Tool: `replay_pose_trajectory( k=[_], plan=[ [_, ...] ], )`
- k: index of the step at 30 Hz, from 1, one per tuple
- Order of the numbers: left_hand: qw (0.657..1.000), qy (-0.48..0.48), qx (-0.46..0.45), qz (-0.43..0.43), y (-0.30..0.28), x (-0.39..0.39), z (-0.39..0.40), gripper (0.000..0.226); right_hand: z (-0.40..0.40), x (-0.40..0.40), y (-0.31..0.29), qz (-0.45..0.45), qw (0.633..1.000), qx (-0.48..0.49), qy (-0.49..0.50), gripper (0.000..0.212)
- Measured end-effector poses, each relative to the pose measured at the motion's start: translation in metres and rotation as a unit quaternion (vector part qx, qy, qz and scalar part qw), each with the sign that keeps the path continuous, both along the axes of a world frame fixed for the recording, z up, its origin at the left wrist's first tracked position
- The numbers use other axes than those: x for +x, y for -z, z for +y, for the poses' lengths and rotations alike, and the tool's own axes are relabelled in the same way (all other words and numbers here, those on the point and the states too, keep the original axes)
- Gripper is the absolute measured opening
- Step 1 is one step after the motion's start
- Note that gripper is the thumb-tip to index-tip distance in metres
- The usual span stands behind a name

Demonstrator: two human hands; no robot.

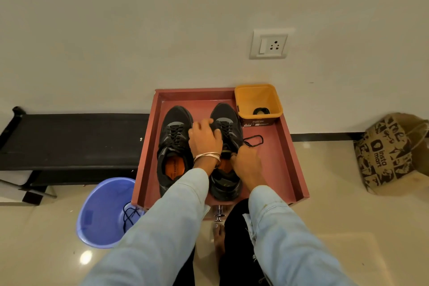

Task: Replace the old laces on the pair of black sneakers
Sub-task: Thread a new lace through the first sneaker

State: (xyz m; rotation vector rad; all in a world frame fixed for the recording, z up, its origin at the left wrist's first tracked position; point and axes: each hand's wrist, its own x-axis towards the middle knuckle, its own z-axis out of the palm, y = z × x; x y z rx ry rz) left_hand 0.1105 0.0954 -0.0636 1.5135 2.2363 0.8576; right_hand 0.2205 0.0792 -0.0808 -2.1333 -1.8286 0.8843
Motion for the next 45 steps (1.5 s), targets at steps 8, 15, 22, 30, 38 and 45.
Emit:
replay_pose_trajectory(
  k=[8,15,22,30,38,45],
  plan=[
    [0.908,0.185,0.096,0.363,0.015,-0.004,0.000,0.007,0.001,0.000,0.002,0.012,1.000,-0.003,0.000,0.020],
    [0.981,-0.177,0.020,-0.078,-0.003,-0.012,-0.005,0.022,0.003,-0.001,0.003,0.000,1.000,-0.007,0.004,0.022],
    [0.999,-0.043,0.012,0.006,-0.024,-0.007,0.001,0.026,0.002,-0.002,0.007,0.008,1.000,-0.005,0.016,0.021],
    [0.928,0.238,-0.076,0.276,-0.017,0.011,-0.003,0.036,0.004,-0.001,0.010,0.027,1.000,0.001,0.012,0.019],
    [0.926,0.207,-0.054,0.313,-0.008,0.015,-0.008,0.031,0.004,0.000,0.014,0.033,0.999,0.014,0.015,0.019],
    [0.918,0.246,-0.039,0.310,0.001,0.004,0.000,0.031,0.004,0.000,0.015,0.035,0.999,0.019,0.015,0.019]
  ],
)
